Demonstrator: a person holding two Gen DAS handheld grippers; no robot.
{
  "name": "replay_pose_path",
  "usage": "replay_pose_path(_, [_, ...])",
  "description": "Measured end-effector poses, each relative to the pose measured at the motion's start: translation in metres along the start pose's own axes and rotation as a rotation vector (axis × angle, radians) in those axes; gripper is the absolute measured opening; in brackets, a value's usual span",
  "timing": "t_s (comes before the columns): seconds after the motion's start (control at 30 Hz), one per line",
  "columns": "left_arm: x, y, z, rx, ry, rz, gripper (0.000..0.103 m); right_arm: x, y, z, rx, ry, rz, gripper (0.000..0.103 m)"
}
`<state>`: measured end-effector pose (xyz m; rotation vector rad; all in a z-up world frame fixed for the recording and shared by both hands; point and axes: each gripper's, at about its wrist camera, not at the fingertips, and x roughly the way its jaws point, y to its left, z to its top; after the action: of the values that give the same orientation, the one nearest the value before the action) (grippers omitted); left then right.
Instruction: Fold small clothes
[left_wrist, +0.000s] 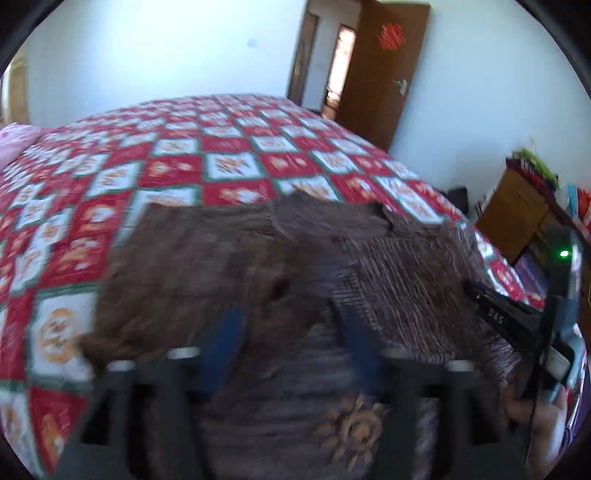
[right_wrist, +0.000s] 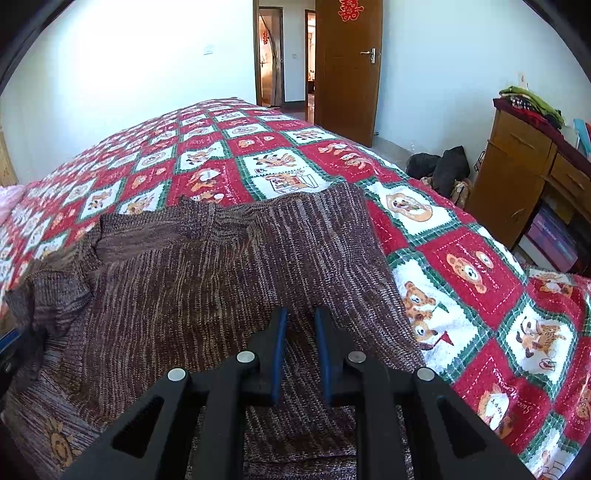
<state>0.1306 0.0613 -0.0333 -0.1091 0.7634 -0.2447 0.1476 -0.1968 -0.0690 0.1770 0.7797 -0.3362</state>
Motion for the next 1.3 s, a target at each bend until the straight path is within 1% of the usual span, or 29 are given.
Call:
replay_pose_path(0.03, [-0.009,0.005,-0.004,-0.017,-0.028,0.014,0.091,-0.002,-0.002,0.001,0.018,-0.001,0.028,0.023])
replay_pose_path(0.07, [-0.017,0.012,-0.007,-0.032,-0.046,0.030,0.092,-0.004,-0.005,0.002,0.044,-0.004,0.073,0.025])
replay_pose_path(0.13, [-0.026,0.026,-0.015,-0.054,-0.047,0.069,0.092,-0.011,-0.009,0.004,0.106,-0.009,0.209,0.026])
replay_pose_path(0.2, [-0.023,0.037,-0.023,-0.070,-0.026,0.096,0.092,-0.019,-0.002,0.008,0.110,-0.012,0.274,0.026])
replay_pose_path(0.23, [-0.017,0.044,-0.029,-0.081,0.001,0.111,0.092,-0.025,0.005,0.010,0.095,-0.007,0.321,0.026])
replay_pose_path(0.27, [-0.012,0.048,-0.034,-0.092,0.019,0.120,0.092,-0.032,0.017,0.012,0.066,0.008,0.402,0.026])
replay_pose_path(0.3, [-0.007,0.053,-0.040,-0.112,0.034,0.127,0.092,-0.038,0.028,0.013,0.043,0.019,0.456,0.026])
replay_pose_path(0.37, [-0.005,0.057,-0.049,-0.142,0.021,0.140,0.092,-0.049,0.049,0.015,0.008,0.036,0.541,0.028])
replay_pose_path(0.4, [-0.008,0.057,-0.049,-0.155,0.000,0.130,0.092,-0.053,0.061,0.017,-0.002,0.049,0.583,0.037])
replay_pose_path(0.43, [-0.010,0.057,-0.050,-0.160,-0.006,0.124,0.094,-0.054,0.072,0.018,-0.004,0.065,0.613,0.057])
replay_pose_path(0.5, [-0.007,0.059,-0.050,-0.171,-0.005,0.101,0.097,-0.055,0.095,0.021,-0.012,0.083,0.643,0.075])
replay_pose_path(0.53, [-0.007,0.061,-0.050,-0.182,-0.014,0.082,0.098,-0.053,0.106,0.022,-0.035,0.092,0.642,0.076])
replay_pose_path(0.6, [-0.009,0.064,-0.051,-0.198,-0.028,0.057,0.099,-0.043,0.135,0.023,-0.107,0.123,0.587,0.076])
replay_pose_path(0.67, [-0.010,0.068,-0.052,-0.217,-0.042,0.030,0.100,-0.026,0.154,0.019,-0.147,0.187,0.538,0.074])
replay_pose_path(0.7, [-0.010,0.069,-0.053,-0.226,-0.048,0.017,0.100,-0.014,0.162,0.016,-0.161,0.239,0.532,0.051])
replay_pose_path(0.73, [-0.010,0.071,-0.053,-0.233,-0.051,0.002,0.101,-0.007,0.166,0.012,-0.173,0.277,0.533,0.015])
replay_pose_path(0.77, [-0.011,0.072,-0.053,-0.237,-0.054,-0.007,0.102,-0.003,0.169,0.009,-0.187,0.302,0.522,0.010])
replay_pose_path(0.8, [-0.011,0.073,-0.054,-0.241,-0.057,-0.012,0.102,-0.002,0.168,0.009,-0.203,0.286,0.513,0.010])
replay_pose_path(0.87, [-0.011,0.072,-0.054,-0.244,-0.059,-0.017,0.102,-0.012,0.162,0.009,-0.242,0.225,0.495,0.010])
replay_pose_path(0.93, [-0.010,0.072,-0.053,-0.244,-0.060,-0.015,0.102,-0.028,0.146,0.011,-0.257,0.161,0.510,0.010])
replay_pose_path(1.0, [-0.010,0.072,-0.053,-0.245,-0.061,-0.016,0.102,-0.039,0.128,0.011,-0.274,0.124,0.512,0.010])
replay_pose_path(1.03, [-0.010,0.072,-0.054,-0.247,-0.062,-0.018,0.102,-0.039,0.120,0.008,-0.279,0.129,0.523,0.010])
replay_pose_path(1.07, [-0.010,0.072,-0.053,-0.248,-0.062,-0.019,0.103,-0.036,0.113,0.004,-0.281,0.152,0.536,0.010])
replay_pose_path(1.13, [-0.010,0.072,-0.054,-0.246,-0.061,-0.017,0.103,-0.028,0.103,-0.007,-0.278,0.212,0.524,0.010])
replay_pose_path(1.17, [-0.010,0.073,-0.054,-0.245,-0.061,-0.017,0.103,-0.025,0.098,-0.012,-0.273,0.246,0.516,0.012])
replay_pose_path(1.2, [-0.009,0.072,-0.053,-0.245,-0.060,-0.016,0.103,-0.020,0.094,-0.017,-0.262,0.280,0.514,0.017])
replay_pose_path(1.23, [-0.009,0.073,-0.054,-0.245,-0.060,-0.017,0.103,-0.017,0.087,-0.021,-0.236,0.295,0.528,0.021])
replay_pose_path(1.27, [-0.009,0.073,-0.054,-0.245,-0.061,-0.017,0.103,-0.018,0.082,-0.020,-0.212,0.288,0.541,0.021])
replay_pose_path(1.3, [-0.009,0.073,-0.054,-0.244,-0.060,-0.017,0.103,-0.020,0.076,-0.014,-0.173,0.268,0.542,0.024])
